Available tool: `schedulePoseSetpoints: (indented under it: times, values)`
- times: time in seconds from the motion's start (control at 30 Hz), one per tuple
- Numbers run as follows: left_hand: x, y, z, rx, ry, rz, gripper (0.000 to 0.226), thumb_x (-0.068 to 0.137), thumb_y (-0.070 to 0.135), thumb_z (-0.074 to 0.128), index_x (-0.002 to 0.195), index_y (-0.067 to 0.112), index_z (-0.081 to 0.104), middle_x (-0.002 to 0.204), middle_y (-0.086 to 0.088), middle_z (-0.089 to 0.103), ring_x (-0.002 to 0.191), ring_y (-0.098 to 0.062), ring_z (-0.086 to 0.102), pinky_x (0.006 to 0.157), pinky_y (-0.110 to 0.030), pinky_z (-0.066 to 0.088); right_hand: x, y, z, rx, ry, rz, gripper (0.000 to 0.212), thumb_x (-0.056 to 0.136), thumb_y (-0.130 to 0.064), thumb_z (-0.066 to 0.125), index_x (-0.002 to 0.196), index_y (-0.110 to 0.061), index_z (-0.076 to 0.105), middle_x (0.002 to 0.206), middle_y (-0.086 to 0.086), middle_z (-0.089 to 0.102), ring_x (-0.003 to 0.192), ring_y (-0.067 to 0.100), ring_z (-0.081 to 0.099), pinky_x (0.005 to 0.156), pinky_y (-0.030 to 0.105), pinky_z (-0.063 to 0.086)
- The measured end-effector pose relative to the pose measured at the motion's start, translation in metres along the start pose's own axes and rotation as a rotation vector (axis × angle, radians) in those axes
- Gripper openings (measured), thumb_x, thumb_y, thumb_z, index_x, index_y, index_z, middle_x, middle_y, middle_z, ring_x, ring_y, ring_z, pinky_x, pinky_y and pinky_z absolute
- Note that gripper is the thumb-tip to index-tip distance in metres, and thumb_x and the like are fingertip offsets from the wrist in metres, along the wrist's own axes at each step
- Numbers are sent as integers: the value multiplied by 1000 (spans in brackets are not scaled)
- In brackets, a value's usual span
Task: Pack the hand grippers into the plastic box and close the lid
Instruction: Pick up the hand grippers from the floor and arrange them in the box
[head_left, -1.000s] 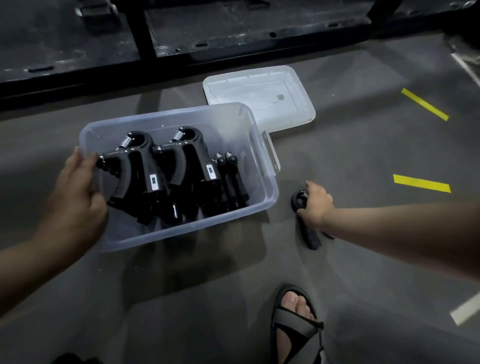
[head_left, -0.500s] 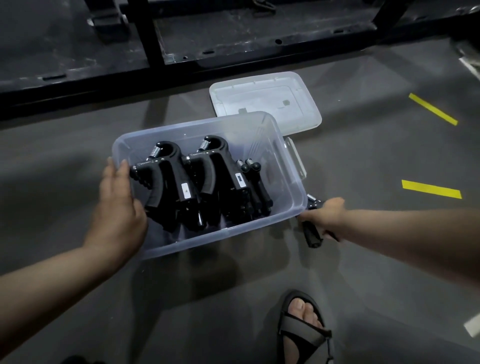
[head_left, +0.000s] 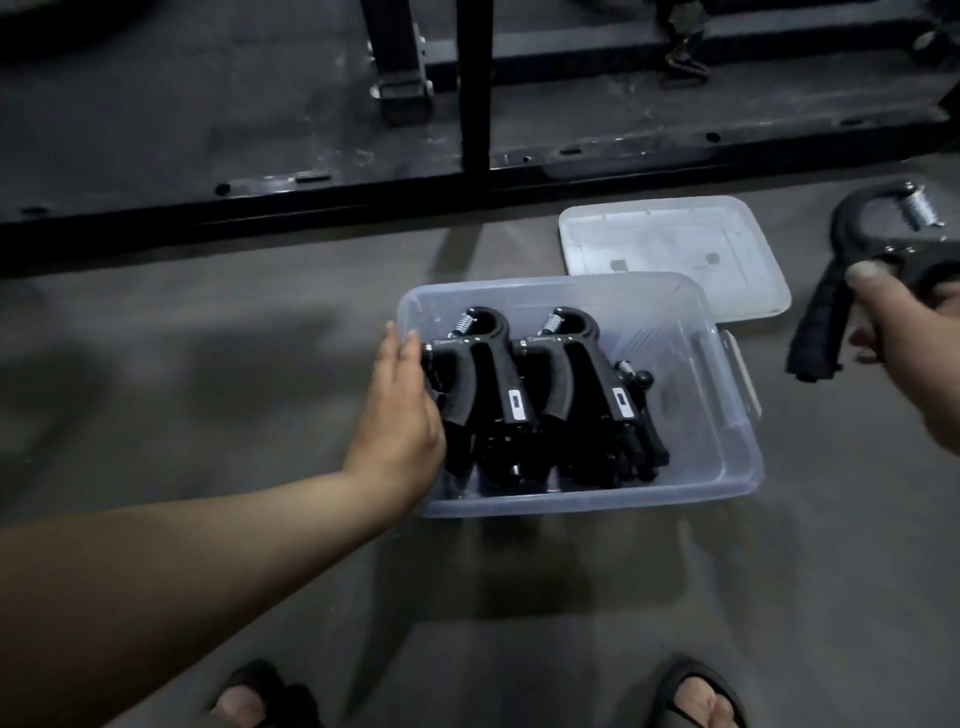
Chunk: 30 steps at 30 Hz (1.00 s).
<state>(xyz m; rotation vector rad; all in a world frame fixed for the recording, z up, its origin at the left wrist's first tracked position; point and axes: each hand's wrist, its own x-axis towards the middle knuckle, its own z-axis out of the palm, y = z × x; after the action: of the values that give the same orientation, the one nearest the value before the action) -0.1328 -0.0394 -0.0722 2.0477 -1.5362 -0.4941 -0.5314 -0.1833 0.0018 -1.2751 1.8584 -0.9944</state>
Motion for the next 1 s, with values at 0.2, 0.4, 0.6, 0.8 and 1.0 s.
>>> schedulePoseSetpoints:
  times: [0.2,0.4,0.6,0.8,1.0]
  values:
    - [-1,0,-1,5,-7,-1,62,93,0,31,152,3,13,161,-13,3,149,-21,3,105,-4,-9,-80,-66,56,-101,-425,-11,54,87,-7,72,125,-20,35,83,21,65,53,30,63,49,44,57]
    - [0,-4,3,-5,-9,1,62,95,1,31,153,6,11,162,-9,2,149,-16,1,112,-15,-2,-82,-65,75,-309,-484,34,37,93,-9,59,118,-21,35,90,17,61,75,33,69,55,50,60]
    - [2,-3,4,20,4,7,59,95,0,34,152,2,16,161,-13,7,148,-20,4,114,-17,0,-85,-46,100,-324,-613,108,26,97,-8,48,116,-18,33,94,29,62,68,35,70,57,48,61]
    - [2,-3,4,29,-1,2,61,94,1,35,152,2,15,161,-14,7,148,-20,5,114,-17,1,-85,-27,123,-522,-659,29,31,95,-15,48,122,-14,34,107,20,60,88,34,66,76,44,58]
    - [2,-2,3,19,0,-6,62,93,0,35,152,3,16,161,-13,7,148,-19,5,113,-15,0,-81,-20,123,-678,-767,48,42,92,-17,46,132,-17,36,109,11,60,93,27,62,79,39,55]
